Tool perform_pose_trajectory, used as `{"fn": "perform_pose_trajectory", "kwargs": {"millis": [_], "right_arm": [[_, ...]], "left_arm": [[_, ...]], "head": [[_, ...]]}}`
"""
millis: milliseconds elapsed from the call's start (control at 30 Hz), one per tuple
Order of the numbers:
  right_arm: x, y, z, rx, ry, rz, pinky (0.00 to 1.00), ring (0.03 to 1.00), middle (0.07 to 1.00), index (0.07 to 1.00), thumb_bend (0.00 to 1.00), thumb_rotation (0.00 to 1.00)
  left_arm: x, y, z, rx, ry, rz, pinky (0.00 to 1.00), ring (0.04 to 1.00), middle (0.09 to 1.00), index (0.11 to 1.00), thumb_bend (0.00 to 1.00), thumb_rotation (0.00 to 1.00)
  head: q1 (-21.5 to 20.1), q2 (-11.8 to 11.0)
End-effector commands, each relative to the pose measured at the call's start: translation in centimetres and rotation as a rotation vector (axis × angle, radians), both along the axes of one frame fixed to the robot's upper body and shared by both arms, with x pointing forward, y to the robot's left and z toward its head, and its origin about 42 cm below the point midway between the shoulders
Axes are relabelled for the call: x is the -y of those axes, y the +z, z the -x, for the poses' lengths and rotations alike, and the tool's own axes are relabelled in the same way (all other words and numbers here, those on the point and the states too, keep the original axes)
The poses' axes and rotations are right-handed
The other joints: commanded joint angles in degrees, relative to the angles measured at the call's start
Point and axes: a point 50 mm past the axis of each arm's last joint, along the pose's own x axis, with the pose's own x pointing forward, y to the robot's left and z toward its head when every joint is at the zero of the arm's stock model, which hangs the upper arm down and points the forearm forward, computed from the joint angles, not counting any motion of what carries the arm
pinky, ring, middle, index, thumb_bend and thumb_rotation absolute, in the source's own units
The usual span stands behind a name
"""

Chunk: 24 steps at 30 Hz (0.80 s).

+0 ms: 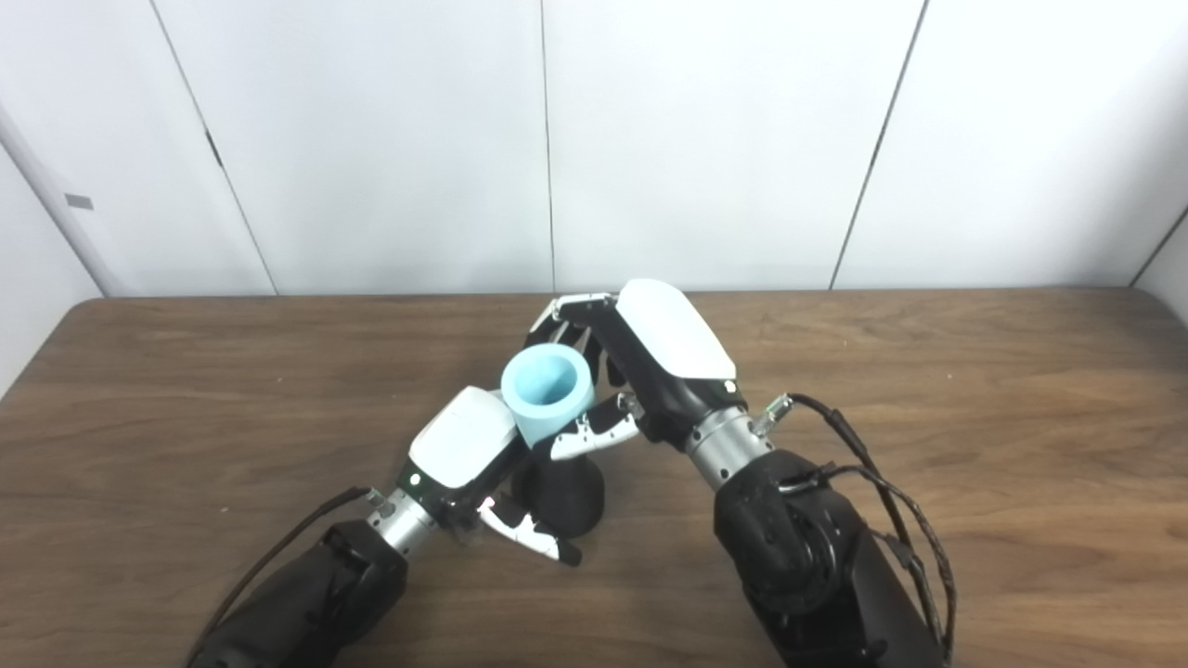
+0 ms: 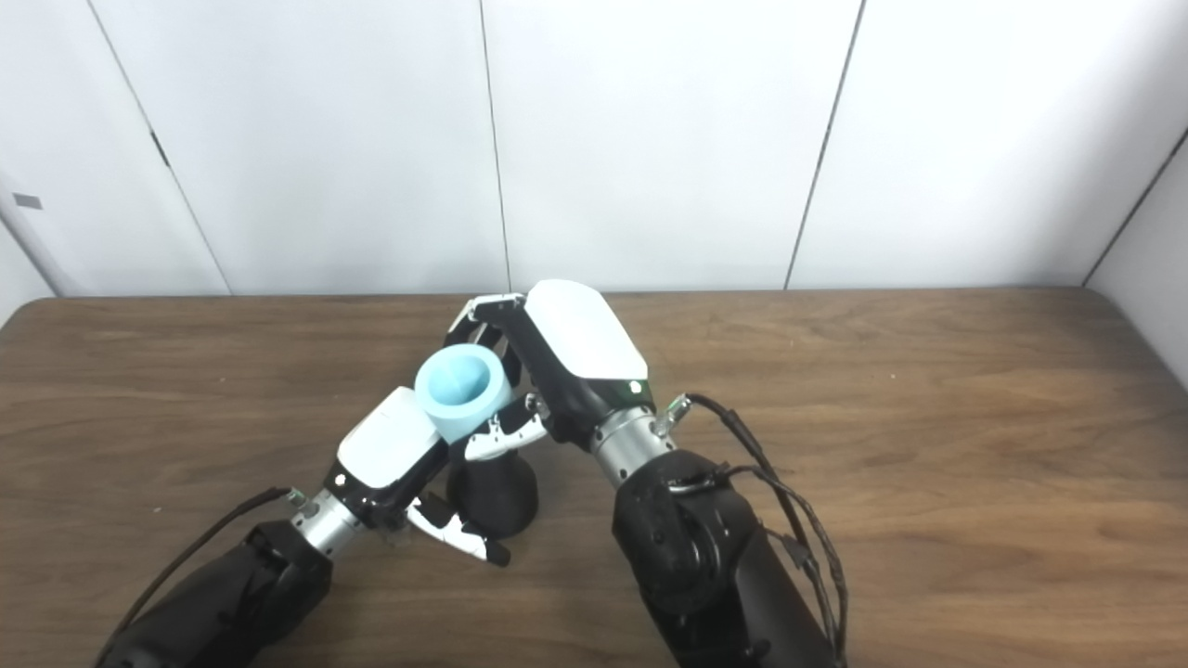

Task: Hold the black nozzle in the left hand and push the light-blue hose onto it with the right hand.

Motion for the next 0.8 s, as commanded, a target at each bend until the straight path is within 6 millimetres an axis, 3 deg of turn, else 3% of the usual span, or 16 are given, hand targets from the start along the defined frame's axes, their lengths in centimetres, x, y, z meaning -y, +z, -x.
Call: {"fn": "perform_pose_trajectory", "kwargs": {"millis": [0, 767], "right_arm": [[-0.6, 2.2, 0.4, 0.139, 0.06, 0.002, 0.22, 0.343, 0.457, 0.55, 0.51, 0.0], [2.0, -0.4, -0.4, 0.001, -0.046, -0.181, 0.23, 0.355, 0.463, 0.55, 0.51, 0.0]], "left_arm": [[6.5, -11.7, 11.2, -0.389, -0.046, 0.035, 0.61, 0.471, 0.456, 0.505, 0.5, 0.0], [6.2, -11.7, 11.4, -0.394, -0.038, 0.044, 0.62, 0.462, 0.456, 0.512, 0.5, 0.0]], "head": [[-0.02, -0.01], [0.72, 0.38]]}}
